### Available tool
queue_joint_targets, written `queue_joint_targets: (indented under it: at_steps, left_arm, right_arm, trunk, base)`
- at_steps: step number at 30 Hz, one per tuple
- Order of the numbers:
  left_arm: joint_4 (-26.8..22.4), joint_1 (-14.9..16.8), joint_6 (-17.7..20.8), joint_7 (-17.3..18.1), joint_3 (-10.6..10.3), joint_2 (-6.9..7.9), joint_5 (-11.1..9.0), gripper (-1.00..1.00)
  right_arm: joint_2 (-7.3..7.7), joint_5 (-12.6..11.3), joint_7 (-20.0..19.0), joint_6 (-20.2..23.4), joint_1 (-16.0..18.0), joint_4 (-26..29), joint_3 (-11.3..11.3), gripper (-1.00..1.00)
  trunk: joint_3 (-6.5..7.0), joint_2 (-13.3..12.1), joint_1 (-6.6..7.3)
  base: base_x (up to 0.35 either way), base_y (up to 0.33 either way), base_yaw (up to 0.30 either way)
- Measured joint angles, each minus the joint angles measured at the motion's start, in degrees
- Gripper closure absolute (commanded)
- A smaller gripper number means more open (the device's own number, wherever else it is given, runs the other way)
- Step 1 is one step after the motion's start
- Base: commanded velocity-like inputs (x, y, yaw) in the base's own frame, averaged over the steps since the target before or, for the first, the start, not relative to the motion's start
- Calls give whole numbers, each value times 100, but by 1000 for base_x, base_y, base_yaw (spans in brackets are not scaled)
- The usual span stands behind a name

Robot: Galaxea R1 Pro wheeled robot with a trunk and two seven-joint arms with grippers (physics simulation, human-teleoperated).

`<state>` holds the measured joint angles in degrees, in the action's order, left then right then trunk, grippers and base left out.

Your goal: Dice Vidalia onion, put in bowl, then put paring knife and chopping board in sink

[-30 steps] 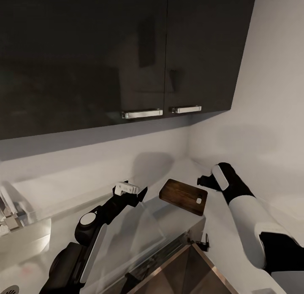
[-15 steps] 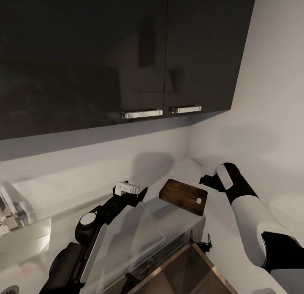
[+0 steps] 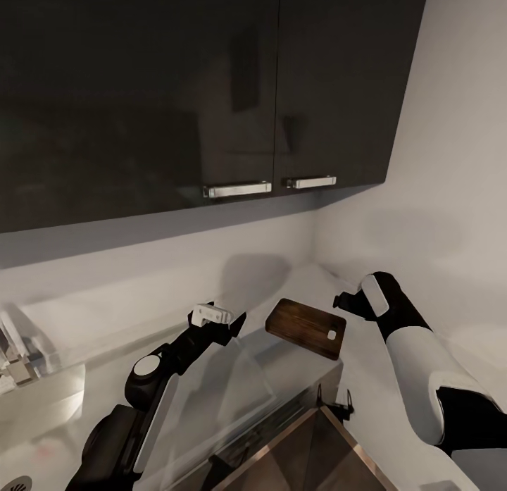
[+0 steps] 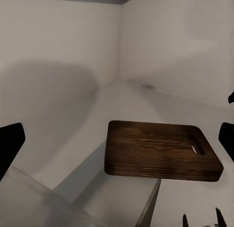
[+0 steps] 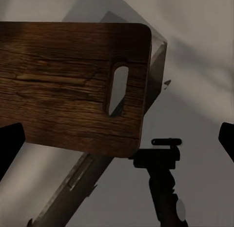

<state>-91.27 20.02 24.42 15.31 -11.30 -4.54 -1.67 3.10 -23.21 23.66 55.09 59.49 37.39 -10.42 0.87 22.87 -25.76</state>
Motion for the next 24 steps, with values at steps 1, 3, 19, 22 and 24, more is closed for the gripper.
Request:
queue_joint_targets:
  at_steps: [1, 3, 19, 22, 24]
  left_arm:
    - [0, 0, -1, 0, 0, 0, 0, -100]
    - [0, 0, -1, 0, 0, 0, 0, -100]
    - [0, -1, -2, 0, 0, 0, 0, -100]
    - [0, 2, -2, 0, 0, 0, 0, -100]
    - [0, 0, 0, 0, 0, 0, 0, -100]
  right_arm:
    - [2, 0, 0, 0, 0, 0, 0, -100]
    - [3, 3, 0, 0, 0, 0, 0, -100]
    - [40, 8, 8, 0, -1, 7, -9, -100]
    - [42, 9, 9, 1, -1, 8, -9, -100]
    - [51, 9, 7, 0, -1, 8, -9, -100]
  trunk:
    - [-7, 0, 0]
    - [-22, 0, 0]
    - [-142, -2, 1]
    - [-144, -2, 1]
    - [-145, -2, 1]
  base:
    - [0, 0, 0]
    - [0, 0, 0]
    - [0, 0, 0]
    - [0, 0, 0]
    - [0, 0, 0]
